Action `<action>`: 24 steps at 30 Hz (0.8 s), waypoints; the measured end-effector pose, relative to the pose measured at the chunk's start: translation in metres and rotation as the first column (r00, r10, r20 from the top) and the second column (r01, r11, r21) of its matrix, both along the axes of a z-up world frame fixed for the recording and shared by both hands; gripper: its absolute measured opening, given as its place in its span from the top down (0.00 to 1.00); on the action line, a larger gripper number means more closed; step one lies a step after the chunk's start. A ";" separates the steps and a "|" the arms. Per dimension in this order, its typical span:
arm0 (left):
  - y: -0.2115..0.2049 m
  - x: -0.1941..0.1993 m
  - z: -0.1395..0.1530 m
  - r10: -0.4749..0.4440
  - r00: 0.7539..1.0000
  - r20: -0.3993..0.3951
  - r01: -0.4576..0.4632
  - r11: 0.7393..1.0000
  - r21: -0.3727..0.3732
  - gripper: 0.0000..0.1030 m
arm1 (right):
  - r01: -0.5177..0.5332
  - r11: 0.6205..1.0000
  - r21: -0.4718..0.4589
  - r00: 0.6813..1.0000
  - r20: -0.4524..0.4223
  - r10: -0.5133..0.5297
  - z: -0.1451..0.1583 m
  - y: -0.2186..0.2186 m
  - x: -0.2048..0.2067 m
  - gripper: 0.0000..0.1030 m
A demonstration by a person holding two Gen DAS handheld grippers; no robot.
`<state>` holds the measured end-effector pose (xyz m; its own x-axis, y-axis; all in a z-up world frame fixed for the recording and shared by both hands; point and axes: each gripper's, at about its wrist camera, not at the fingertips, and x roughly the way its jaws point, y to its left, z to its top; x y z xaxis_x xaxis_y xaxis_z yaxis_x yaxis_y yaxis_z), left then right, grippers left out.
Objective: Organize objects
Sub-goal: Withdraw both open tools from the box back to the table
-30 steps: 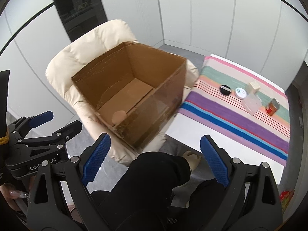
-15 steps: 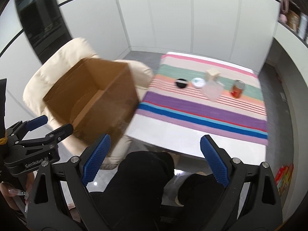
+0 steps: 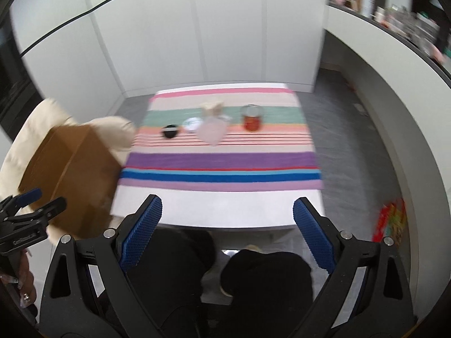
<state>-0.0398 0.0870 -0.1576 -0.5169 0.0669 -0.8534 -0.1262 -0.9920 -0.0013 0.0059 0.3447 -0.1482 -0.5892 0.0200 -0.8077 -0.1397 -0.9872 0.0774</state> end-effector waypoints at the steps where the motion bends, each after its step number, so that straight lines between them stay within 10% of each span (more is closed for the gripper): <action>1: 0.006 -0.001 -0.001 -0.009 1.000 0.002 0.009 1.000 -0.001 0.14 | 0.021 1.000 0.000 1.000 0.002 -0.021 0.000 0.011 0.002 0.07; 24: 0.110 -0.103 -0.052 -0.145 0.987 0.066 0.142 0.989 0.049 0.14 | 0.170 0.985 0.005 0.981 0.092 -0.170 -0.075 0.126 -0.070 0.07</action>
